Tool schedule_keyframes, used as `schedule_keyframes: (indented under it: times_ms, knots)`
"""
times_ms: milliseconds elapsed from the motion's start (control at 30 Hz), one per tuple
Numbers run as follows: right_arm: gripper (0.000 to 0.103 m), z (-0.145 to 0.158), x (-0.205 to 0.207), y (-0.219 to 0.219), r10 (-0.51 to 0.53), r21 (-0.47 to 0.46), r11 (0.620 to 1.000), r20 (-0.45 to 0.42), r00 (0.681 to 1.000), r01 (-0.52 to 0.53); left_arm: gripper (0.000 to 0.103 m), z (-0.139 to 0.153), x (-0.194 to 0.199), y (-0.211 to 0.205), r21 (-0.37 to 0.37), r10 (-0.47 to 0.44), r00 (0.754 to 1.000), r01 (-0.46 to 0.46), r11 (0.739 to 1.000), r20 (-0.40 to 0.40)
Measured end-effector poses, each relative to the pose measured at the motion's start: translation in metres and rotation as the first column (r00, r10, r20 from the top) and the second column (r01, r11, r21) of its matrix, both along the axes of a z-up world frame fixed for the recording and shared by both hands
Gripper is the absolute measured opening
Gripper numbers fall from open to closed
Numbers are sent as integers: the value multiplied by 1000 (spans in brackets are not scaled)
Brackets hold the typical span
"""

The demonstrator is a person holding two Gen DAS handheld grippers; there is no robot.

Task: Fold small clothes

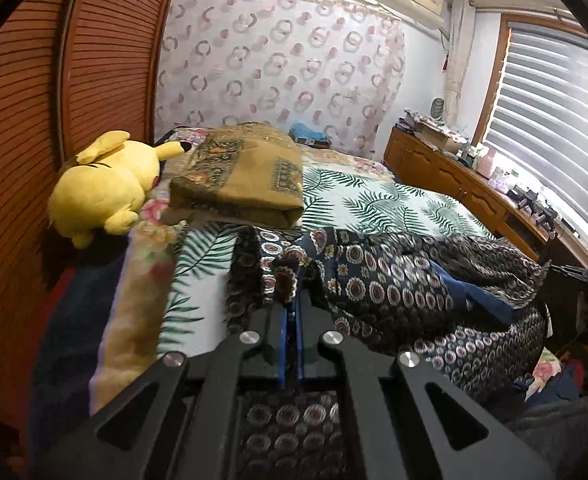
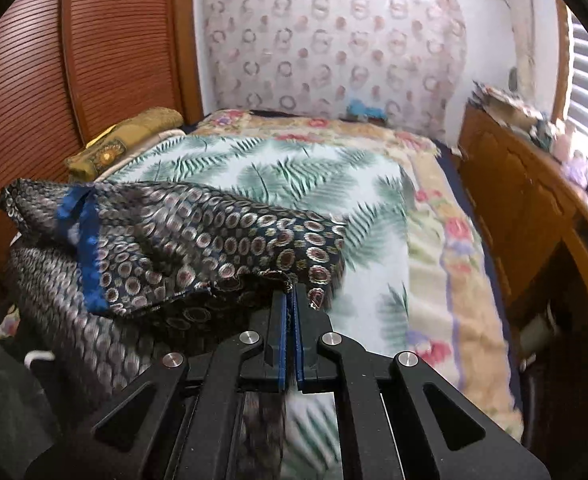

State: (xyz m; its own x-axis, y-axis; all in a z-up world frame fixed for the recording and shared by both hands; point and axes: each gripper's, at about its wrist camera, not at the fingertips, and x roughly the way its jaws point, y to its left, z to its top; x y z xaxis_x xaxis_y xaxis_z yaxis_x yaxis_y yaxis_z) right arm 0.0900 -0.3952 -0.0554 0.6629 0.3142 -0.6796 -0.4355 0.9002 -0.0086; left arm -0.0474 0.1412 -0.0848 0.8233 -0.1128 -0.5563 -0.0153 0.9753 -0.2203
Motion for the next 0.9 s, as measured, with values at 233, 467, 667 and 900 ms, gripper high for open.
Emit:
schedule_keyframes:
  times_ms: [233,467,667,900]
  knots:
    - [0,-13,-35,-8,-16,-32,999,-45,999,14,6,6,-6,-7,74,-21,999,24,997,-29]
    - [15,-2,-36,-11,-42,-42,998,-21,999,41,43,27,-4,3,74,-22,999,20,997,25]
    - [40,21,-20,-9,-59,-51,997,33,998,60,63,33,22,11,75,-46,999,46,996,1]
    - [53,31,11,4,-47,-65,997,66,997,51,63,17,70,12,103,-53,996,60,993,-75]
